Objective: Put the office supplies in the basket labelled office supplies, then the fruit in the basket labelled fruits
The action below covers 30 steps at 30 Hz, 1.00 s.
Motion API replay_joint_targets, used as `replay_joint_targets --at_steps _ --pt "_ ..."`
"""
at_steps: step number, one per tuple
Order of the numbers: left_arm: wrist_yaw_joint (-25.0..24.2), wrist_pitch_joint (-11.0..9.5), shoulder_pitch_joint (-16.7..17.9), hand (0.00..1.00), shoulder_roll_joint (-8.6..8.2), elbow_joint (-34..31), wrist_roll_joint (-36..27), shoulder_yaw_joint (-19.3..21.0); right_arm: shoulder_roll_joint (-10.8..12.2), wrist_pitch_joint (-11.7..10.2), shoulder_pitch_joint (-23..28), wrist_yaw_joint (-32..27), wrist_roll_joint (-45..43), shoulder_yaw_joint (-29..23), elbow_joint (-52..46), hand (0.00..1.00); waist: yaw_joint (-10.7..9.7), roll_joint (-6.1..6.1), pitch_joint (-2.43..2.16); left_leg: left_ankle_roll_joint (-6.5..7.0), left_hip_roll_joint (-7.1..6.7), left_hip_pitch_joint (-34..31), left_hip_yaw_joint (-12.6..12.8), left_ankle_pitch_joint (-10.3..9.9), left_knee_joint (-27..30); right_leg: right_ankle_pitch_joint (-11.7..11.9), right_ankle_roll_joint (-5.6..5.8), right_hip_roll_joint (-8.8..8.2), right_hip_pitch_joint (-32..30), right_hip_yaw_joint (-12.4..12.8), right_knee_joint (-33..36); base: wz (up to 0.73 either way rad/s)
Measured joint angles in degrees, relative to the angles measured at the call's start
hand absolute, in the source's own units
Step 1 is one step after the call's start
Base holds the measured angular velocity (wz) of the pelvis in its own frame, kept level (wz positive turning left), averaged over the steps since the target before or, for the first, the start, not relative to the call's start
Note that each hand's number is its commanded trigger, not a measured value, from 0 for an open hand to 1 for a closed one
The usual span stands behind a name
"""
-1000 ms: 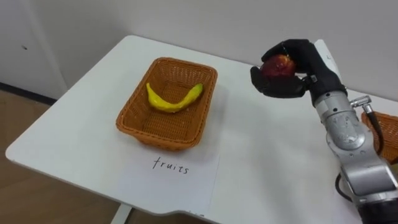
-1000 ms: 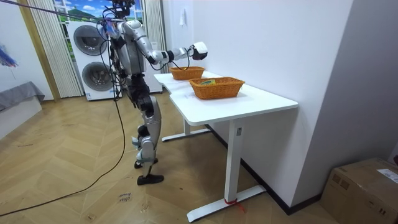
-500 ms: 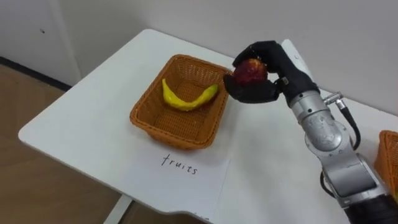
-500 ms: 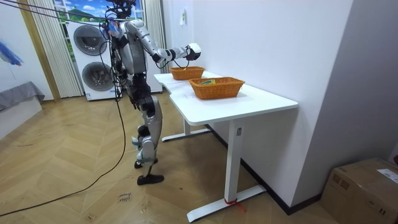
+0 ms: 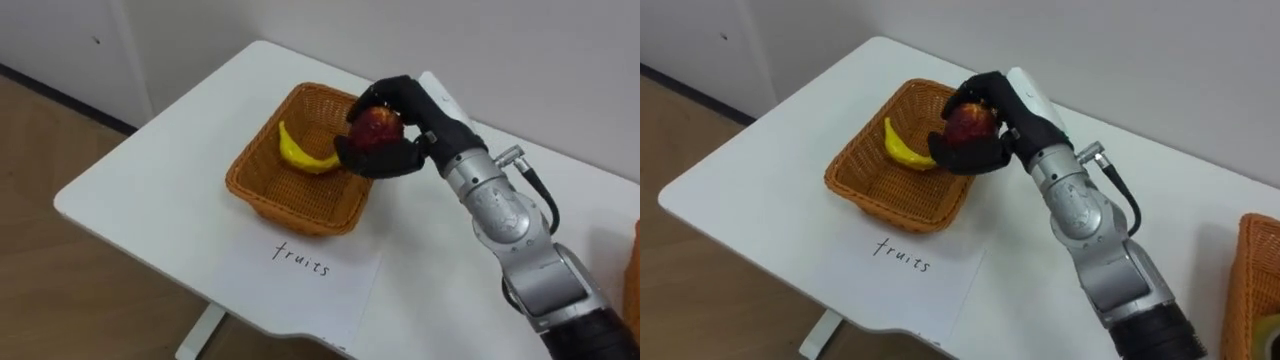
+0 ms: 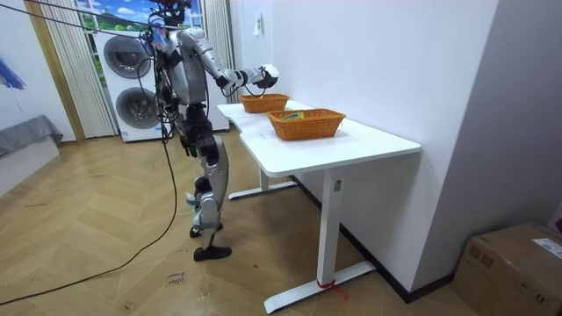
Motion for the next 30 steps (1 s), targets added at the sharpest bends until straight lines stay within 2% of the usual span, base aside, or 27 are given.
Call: replay_joint_targets --at_steps 5,12,20,24,28,29,30 --pt "0.00 0.07 -0.04 0.00 -0.04 -0.44 0.00 -0.06 1.20 0.78 -0.01 0.81 -0.60 1.86 1.50 1.00 0.81 -0.03 -0.02 -0.02 0.07 -0.04 0.08 -0.01 -0.01 0.00 0.00 0.08 -0.09 0.14 -0.01 0.00" --pt "-0.99 1.10 -0.25 0.00 -0.03 -1.70 0.04 0.08 2.49 1.72 -0.30 3.60 -0.67 3.07 1.54 1.00 1.61 -0.66 -0.45 -0.03 0.04 -0.11 -0.05 -0.02 -0.49 0.00 0.00 0.08 -0.10 0.11 -0.02 0.00" --pt "-1.59 1.27 -0.36 0.00 -0.04 -2.06 0.05 0.05 2.63 2.81 -0.81 4.36 -0.67 3.13 1.68 1.00 1.59 -0.66 -0.39 -0.03 0.03 -0.07 -0.20 -0.01 -0.47 0.00 0.00 0.11 0.01 0.06 -0.04 0.00" --pt "-2.16 1.33 -0.36 0.00 -0.02 -2.17 0.05 0.04 2.89 3.87 -0.80 5.06 -0.69 3.52 1.69 1.00 1.90 -0.89 -0.12 -0.03 0.03 -0.06 -0.17 -0.01 -0.49 0.00 0.00 0.10 -0.02 0.10 -0.04 0.00" --pt "-2.11 1.36 -0.51 0.00 0.01 -2.17 0.02 -0.02 3.21 3.90 -0.81 5.06 -0.62 3.54 1.86 1.00 2.60 -1.05 -0.03 -0.03 0.03 -0.04 -0.17 -0.01 -0.72 0.00 0.00 0.09 -0.14 0.10 -0.04 0.00" --pt "-2.07 1.36 -0.50 0.00 0.02 -2.17 0.02 -0.02 3.35 3.90 -0.81 5.06 -0.64 3.60 1.96 0.99 2.82 -1.07 -0.02 -0.02 0.02 -0.06 -0.26 -0.01 -0.78 0.00 0.00 0.09 -0.16 0.06 -0.05 0.04" --pt "-2.02 1.37 -0.48 0.00 0.05 -2.16 0.02 -0.02 3.51 3.90 -0.81 5.05 -0.64 3.61 2.11 0.92 2.84 -1.10 0.00 -0.02 -0.01 -0.11 -0.45 -0.01 -0.82 0.00 0.00 0.09 -0.16 -0.02 -0.05 0.06"
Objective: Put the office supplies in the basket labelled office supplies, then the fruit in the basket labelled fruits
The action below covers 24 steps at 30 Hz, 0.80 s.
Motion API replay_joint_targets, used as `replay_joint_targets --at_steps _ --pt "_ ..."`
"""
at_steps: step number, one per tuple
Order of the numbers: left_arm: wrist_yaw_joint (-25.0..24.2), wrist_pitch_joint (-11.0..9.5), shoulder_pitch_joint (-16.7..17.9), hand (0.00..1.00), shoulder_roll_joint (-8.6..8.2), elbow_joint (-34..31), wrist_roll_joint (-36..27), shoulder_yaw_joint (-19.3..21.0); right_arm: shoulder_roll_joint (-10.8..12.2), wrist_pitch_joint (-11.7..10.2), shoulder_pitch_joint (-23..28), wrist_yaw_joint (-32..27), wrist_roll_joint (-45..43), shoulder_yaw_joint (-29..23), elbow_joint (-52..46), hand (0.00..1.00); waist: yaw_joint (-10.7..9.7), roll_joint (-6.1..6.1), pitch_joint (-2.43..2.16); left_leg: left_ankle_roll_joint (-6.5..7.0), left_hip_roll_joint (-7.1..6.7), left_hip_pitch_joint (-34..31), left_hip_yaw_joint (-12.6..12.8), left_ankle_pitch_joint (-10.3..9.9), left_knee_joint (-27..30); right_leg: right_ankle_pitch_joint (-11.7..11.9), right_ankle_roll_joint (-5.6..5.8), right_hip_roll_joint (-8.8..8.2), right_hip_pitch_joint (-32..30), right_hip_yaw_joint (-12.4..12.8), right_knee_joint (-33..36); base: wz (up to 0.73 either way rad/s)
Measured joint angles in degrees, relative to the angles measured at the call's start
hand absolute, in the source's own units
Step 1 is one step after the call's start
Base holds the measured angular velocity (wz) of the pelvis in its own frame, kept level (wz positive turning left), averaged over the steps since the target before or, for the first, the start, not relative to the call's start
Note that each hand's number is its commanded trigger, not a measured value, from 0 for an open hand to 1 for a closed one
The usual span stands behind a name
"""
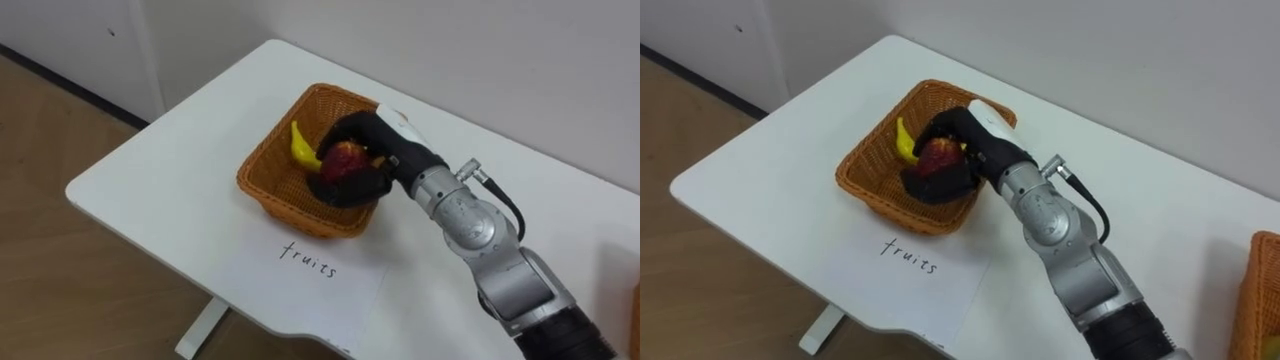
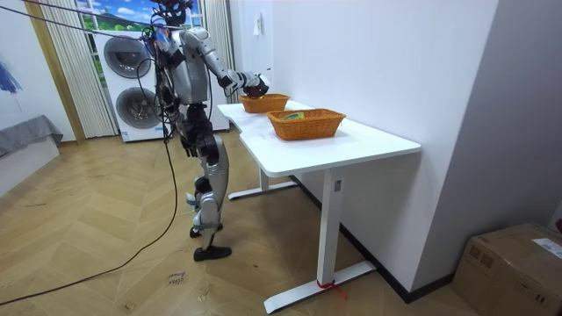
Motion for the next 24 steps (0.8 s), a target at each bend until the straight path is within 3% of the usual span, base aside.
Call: replay_joint_targets --at_steps 1,2,3,8,24 --pt "0.05 0.00 0.00 0.00 0.00 -0.01 0.01 0.00 0.01 0.00 -0.01 0.00 0.04 0.00 0.12 0.60 0.08 -0.04 0.02 0.00 0.00 0.00 -0.06 0.00 -0.06 0.00 0.00 0.00 0.00 0.01 0.00 0.06" --pt "0.06 0.02 0.02 0.00 0.00 -0.01 0.00 0.00 0.01 0.00 -0.06 0.00 0.09 0.01 0.27 0.41 0.16 -0.06 0.03 0.00 0.01 0.00 -0.04 0.00 -0.11 0.00 0.00 0.00 0.00 0.04 0.00 0.04" --pt "0.06 0.16 0.10 0.00 -0.01 -0.11 0.00 0.00 0.01 0.00 -0.29 0.00 0.14 0.10 0.88 0.02 0.21 -0.08 0.03 0.00 0.03 0.03 0.14 0.00 -0.17 0.00 0.00 0.00 0.01 0.09 0.00 0.00" --pt "0.05 0.33 0.07 0.00 -0.01 -1.25 0.07 0.14 -0.01 1.11 -0.54 0.00 -0.60 0.38 2.08 0.00 0.88 -0.17 0.05 0.01 0.06 0.15 0.29 0.00 -0.39 0.00 0.00 0.01 -0.04 0.29 0.00 -0.01" --pt "0.06 1.10 0.44 0.00 -0.01 -2.27 0.08 0.14 -0.03 1.18 -0.54 0.00 -2.47 0.42 2.07 0.00 1.55 -0.22 0.07 0.00 0.10 0.28 0.67 0.00 -0.35 0.00 0.00 0.01 -0.05 0.57 0.02 0.00"
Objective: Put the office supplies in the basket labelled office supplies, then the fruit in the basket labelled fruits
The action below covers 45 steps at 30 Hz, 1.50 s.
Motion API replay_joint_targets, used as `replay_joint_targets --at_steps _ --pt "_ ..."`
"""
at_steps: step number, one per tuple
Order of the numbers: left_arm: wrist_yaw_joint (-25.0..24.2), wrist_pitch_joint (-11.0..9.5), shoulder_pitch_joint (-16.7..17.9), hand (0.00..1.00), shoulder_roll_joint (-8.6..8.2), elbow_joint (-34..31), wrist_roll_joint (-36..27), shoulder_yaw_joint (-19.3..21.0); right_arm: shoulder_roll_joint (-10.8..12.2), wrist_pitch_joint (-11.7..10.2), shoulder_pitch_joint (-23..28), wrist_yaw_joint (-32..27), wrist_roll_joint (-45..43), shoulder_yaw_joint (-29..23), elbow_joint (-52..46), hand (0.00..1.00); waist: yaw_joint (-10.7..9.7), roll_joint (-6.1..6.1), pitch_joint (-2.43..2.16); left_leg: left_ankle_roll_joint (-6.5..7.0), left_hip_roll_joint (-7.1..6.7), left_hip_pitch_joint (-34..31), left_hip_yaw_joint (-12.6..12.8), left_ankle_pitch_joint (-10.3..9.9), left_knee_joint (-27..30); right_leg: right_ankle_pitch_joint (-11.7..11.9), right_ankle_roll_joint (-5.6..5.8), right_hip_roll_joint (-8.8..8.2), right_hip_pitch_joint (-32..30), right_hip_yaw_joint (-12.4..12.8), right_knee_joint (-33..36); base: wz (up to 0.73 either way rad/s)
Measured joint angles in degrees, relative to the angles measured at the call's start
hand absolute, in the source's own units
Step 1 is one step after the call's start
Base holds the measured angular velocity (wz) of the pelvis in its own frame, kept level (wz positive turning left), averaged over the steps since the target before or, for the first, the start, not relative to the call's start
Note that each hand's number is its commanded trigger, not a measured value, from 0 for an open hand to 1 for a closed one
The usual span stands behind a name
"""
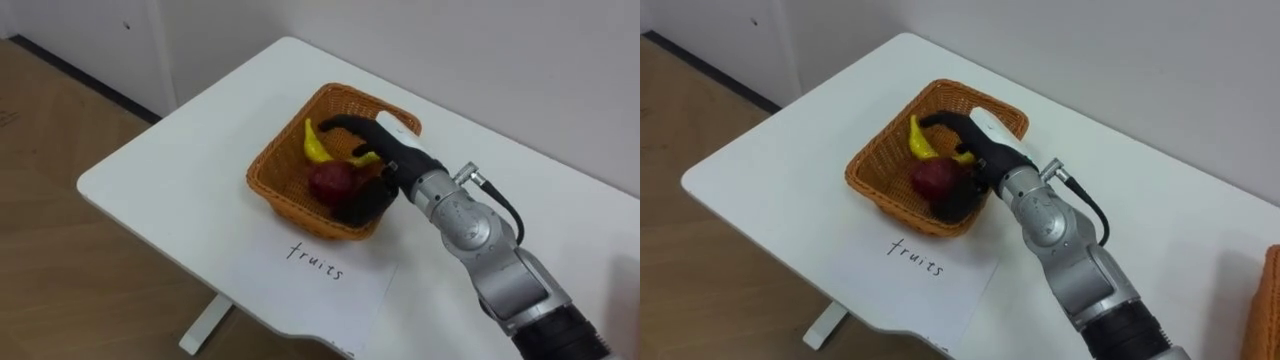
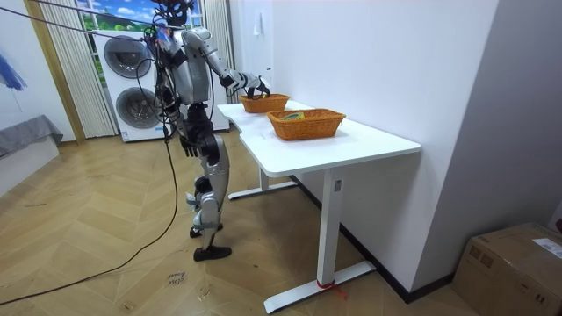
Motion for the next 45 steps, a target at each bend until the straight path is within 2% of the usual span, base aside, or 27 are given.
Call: replay_joint_targets --at_steps 20,26,29,32,35,38,39,40,41,43,45 --pt "2.35 0.09 0.11 0.00 -0.03 -0.15 -0.12 -0.06 0.01 -0.05 -0.10 -0.40 0.47 -0.13 -0.08 0.00 -0.16 -0.03 -0.02 0.00 0.01 -0.16 -0.08 0.00 -0.05 0.00 0.00 0.02 -0.17 -0.13 -0.01 0.00" --pt "2.57 -0.26 0.08 0.00 -0.05 0.10 -0.10 0.08 0.25 -0.68 -0.18 -1.95 0.15 -2.55 -2.42 0.00 -1.08 0.10 0.02 0.00 0.01 -0.30 -0.17 0.00 0.03 0.00 0.00 0.01 -0.16 -0.45 -0.04 0.01" --pt "2.56 -0.38 0.33 0.00 -0.35 0.33 -0.14 0.98 0.13 -0.94 -0.29 -3.33 0.07 -5.21 -5.44 0.00 -2.06 0.28 0.06 0.00 0.04 -0.28 0.11 0.00 0.07 0.00 0.00 0.02 -0.30 -0.29 -0.07 -0.02" --pt "2.56 -0.40 1.30 0.00 -0.56 0.64 -0.14 1.36 -1.09 -1.36 -0.28 -4.19 0.03 -7.53 -9.47 0.00 -3.64 1.11 0.04 0.02 -0.04 -0.16 0.28 -0.01 0.08 0.01 0.00 0.14 -0.22 1.42 -0.12 -0.06" --pt "2.57 -0.42 2.33 0.00 -0.62 0.70 -0.06 2.47 -2.12 -1.60 -0.28 -6.52 -0.64 -10.35 -14.01 0.00 -5.78 1.61 -0.11 0.00 0.03 -0.08 0.41 0.01 0.29 0.01 0.01 0.23 -0.36 1.67 -0.15 -0.04" --pt "2.57 -0.42 3.59 0.00 -0.72 0.70 -0.07 2.78 -3.03 -2.39 -0.28 -9.74 -0.59 -13.20 -16.71 0.00 -7.51 1.97 -0.80 -0.01 0.11 0.49 0.66 0.02 0.25 0.01 0.00 0.32 -0.34 2.54 -0.04 -0.09" --pt "2.57 -0.45 3.70 0.00 -0.73 0.74 -0.04 2.86 -3.35 -2.74 -0.28 -10.49 -0.60 -14.45 -17.25 0.00 -8.12 2.42 -0.67 -0.01 0.15 0.84 0.99 0.02 0.19 0.01 0.00 0.32 -0.21 2.78 0.05 -0.11" --pt "2.57 -0.60 3.60 0.00 -0.74 0.84 -0.04 3.03 -3.85 -2.97 -0.28 -11.20 -0.63 -15.73 -17.77 0.00 -8.52 2.22 -0.83 -0.01 0.17 0.95 1.29 0.02 0.19 0.01 0.00 0.31 -0.21 2.72 0.04 -0.11" --pt "2.57 -0.85 3.56 0.00 -0.71 0.85 -0.06 3.10 -4.24 -3.32 -0.28 -11.68 -0.63 -16.32 -17.82 0.00 -8.89 2.23 -0.83 -0.01 0.17 0.97 1.34 0.02 0.21 0.01 -0.01 0.30 -0.19 2.74 0.03 -0.07" --pt "2.67 -2.06 3.54 0.00 -0.56 1.64 -0.11 3.13 -6.45 -4.11 -0.28 -13.35 -0.56 -17.02 -17.82 0.00 -10.15 2.32 -0.75 0.01 0.18 1.38 1.80 0.03 0.22 0.03 -0.03 0.25 0.03 3.02 0.11 -0.09" --pt "2.67 -2.48 3.64 0.00 -0.66 1.81 -0.05 3.37 -7.25 -4.67 -0.27 -13.74 -0.65 -18.09 -17.85 0.00 -11.38 2.39 -0.70 0.01 0.23 1.50 2.07 0.00 0.13 0.05 -0.06 0.27 0.00 3.39 0.11 -0.12"
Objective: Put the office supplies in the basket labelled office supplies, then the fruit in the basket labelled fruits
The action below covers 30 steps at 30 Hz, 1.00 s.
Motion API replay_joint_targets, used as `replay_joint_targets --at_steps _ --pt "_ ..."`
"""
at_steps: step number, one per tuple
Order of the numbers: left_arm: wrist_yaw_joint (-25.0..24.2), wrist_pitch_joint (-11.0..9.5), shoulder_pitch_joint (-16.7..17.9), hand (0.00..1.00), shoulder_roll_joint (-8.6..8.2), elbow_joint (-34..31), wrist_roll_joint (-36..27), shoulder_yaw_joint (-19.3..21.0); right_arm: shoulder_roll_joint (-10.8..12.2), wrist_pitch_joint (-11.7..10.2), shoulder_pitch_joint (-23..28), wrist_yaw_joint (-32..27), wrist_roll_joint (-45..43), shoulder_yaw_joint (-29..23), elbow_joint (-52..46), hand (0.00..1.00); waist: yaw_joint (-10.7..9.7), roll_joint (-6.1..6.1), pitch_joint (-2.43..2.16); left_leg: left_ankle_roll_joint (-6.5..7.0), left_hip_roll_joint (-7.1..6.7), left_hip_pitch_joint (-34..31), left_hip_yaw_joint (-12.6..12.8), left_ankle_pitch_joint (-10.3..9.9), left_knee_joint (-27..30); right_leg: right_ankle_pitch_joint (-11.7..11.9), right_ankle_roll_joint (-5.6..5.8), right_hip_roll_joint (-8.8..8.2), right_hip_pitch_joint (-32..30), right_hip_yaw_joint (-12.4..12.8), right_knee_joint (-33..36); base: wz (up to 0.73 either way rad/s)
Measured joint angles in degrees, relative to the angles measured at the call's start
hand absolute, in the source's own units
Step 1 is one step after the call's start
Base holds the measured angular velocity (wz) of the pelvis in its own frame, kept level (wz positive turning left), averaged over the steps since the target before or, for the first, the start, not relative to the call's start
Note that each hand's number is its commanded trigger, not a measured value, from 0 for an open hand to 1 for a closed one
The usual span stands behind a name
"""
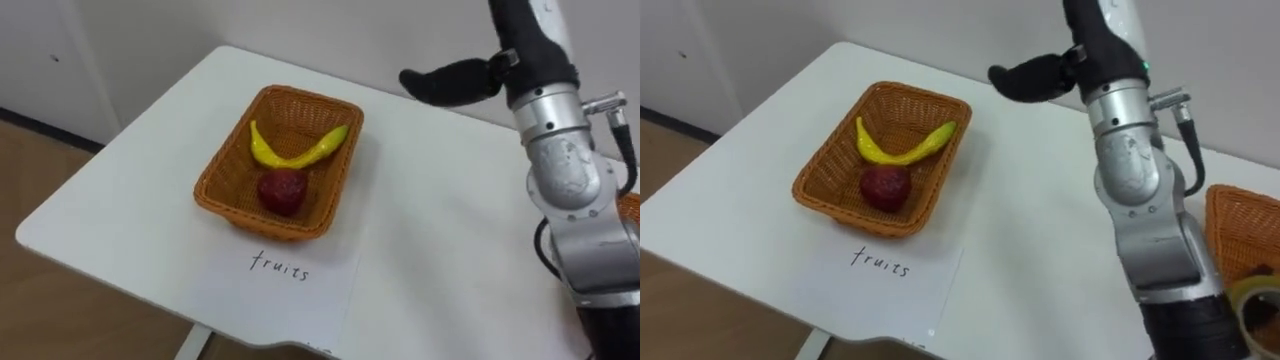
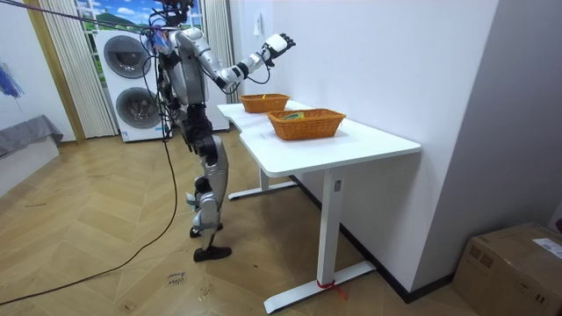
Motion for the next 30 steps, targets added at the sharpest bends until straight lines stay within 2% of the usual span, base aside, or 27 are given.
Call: replay_joint_targets --at_steps 5,8,12,20,23,27,30 --pt "0.01 -0.13 -0.24 0.00 0.01 0.06 -0.06 0.02 -0.36 -0.10 0.16 -2.27 -1.12 -2.89 -1.09 0.00 -2.08 -0.32 -0.22 -0.04 0.33 0.02 1.34 -0.04 -0.36 0.16 -0.21 0.22 -0.20 1.01 0.09 -0.13" --pt "0.01 -0.16 -0.38 0.00 0.03 0.08 -0.15 0.00 -0.89 -0.75 0.20 -3.65 -1.27 -3.73 -2.06 0.00 -4.10 -0.35 -0.25 -0.05 0.41 0.24 1.54 -0.04 -0.36 0.31 -0.24 0.32 -0.07 1.30 0.11 -0.03" --pt "-0.02 -0.90 -0.55 0.00 0.07 0.11 -0.26 0.02 -3.16 -1.02 0.42 -5.06 -1.69 -6.11 -2.10 0.00 -5.01 -0.62 -0.43 -0.04 0.41 0.25 1.72 -0.03 -0.40 0.34 -0.24 0.38 -0.23 1.79 0.12 -0.02" --pt "0.08 -1.30 1.43 0.00 -0.15 0.75 -0.10 1.41 -4.08 -1.06 6.35 -7.31 -1.75 -15.93 -5.38 0.00 -7.46 -0.92 -0.59 -0.08 0.85 1.24 3.10 -0.06 -1.36 0.40 -0.26 0.66 -0.37 3.41 0.20 -0.09" --pt "1.03 -1.30 2.32 0.00 -0.08 0.77 -0.13 2.36 -5.48 -1.06 7.69 -8.82 -1.11 -18.96 -5.38 0.00 -7.90 -0.90 -0.64 -0.18 1.08 1.58 4.33 -0.15 -1.61 0.44 -0.32 0.91 -0.79 4.38 0.20 -0.22" --pt "1.34 -1.46 3.10 0.00 -0.07 0.83 -0.18 2.64 -5.85 -1.59 10.63 -11.98 2.10 -22.27 -5.18 0.00 -9.18 -0.59 -0.46 -0.24 1.23 2.37 4.79 -0.21 -1.83 0.44 -0.34 1.13 -0.40 5.32 0.14 -0.08" --pt "2.32 -2.56 3.27 0.00 -0.07 1.08 -0.18 2.66 -5.85 -2.10 12.73 -14.57 2.65 -24.04 -4.69 0.00 -10.21 -0.51 -0.42 -0.30 1.33 2.32 4.90 -0.24 -1.85 0.45 -0.36 1.24 -0.58 5.77 0.16 -0.04"
